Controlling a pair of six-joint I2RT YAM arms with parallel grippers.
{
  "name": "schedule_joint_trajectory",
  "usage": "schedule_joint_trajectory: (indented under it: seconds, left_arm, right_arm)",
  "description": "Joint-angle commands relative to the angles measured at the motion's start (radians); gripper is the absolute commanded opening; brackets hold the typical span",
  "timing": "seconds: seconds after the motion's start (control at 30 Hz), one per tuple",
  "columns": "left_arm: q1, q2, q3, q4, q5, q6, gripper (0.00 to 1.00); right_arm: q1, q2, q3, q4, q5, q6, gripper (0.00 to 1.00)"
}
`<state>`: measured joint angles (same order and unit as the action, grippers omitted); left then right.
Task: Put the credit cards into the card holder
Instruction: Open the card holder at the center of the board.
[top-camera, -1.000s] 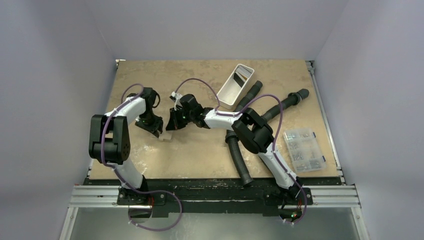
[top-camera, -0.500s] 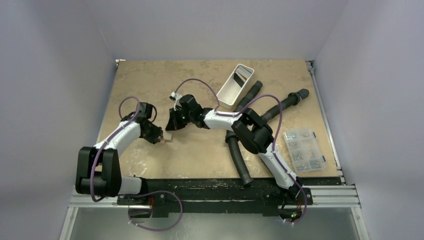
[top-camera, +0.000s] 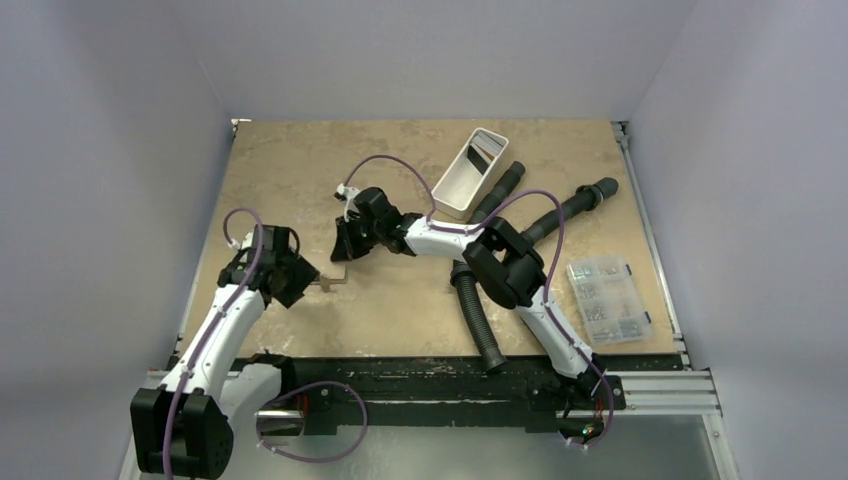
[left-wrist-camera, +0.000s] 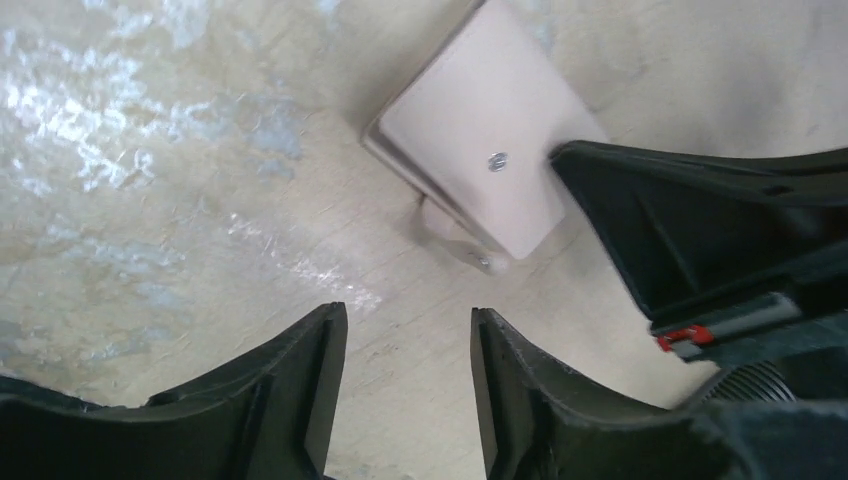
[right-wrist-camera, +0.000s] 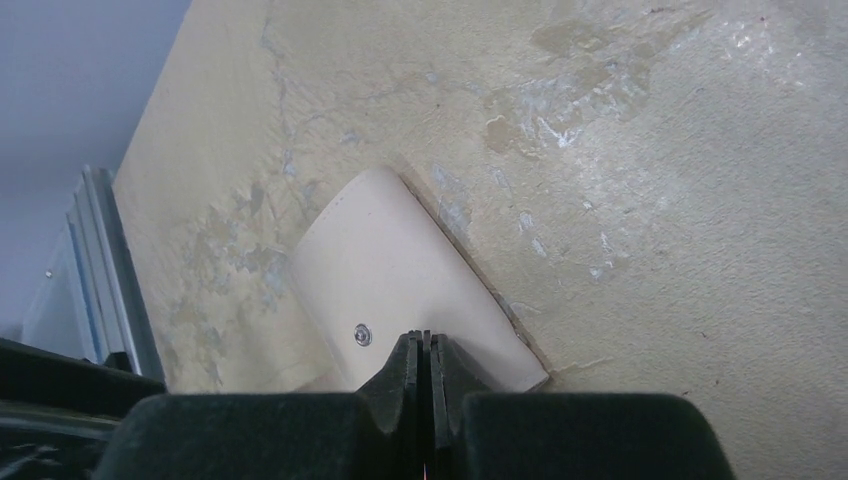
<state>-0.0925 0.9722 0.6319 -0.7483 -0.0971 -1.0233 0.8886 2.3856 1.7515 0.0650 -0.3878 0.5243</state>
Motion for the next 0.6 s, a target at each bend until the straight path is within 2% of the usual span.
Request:
schedule_joint_trajectory:
  seconds: [0.0,0.03,0.1,0.17,0.3,0.37,0.47,0.57]
  left_arm:
    - [0.000,-0.022,0.082,0.136,0.039,0.201,0.45]
    - [0.002,-0.015,0.078,0.215,0.102,0.234,0.38]
    - [0.015,0.016,0.069,0.343,0.215,0.253,0.30]
    - [0.029,0.083,0.059,0.443,0.282,0.256,0.28]
    - [0.047,0.190,0.030,0.501,0.310,0.293,0.27]
    - [0.049,0.214,-0.007,0.538,0.328,0.307,0.25]
    - [0.050,0.197,-0.063,0.571,0.373,0.302,0.20]
    - [0.050,0.136,-0.126,0.563,0.398,0.276,0.19]
  right_arm:
    - [0.003,0.016,0.041,-0.166,0.053,-0.187,0.07]
    - [0.003,0.001,0.034,-0.166,0.053,-0.216,0.09]
    - [0.003,-0.028,0.013,-0.157,0.060,-0.254,0.16]
    - [0.003,-0.044,0.010,-0.158,0.034,-0.271,0.17]
    - [0.003,-0.059,0.035,-0.173,-0.036,-0.253,0.20]
    - [-0.003,-0.077,0.052,-0.203,-0.030,-0.224,0.24]
    - [-0.021,-0.139,0.026,-0.248,0.044,-0.160,0.42]
    - [-0.063,-0.207,-0.084,-0.242,0.045,-0.058,0.58]
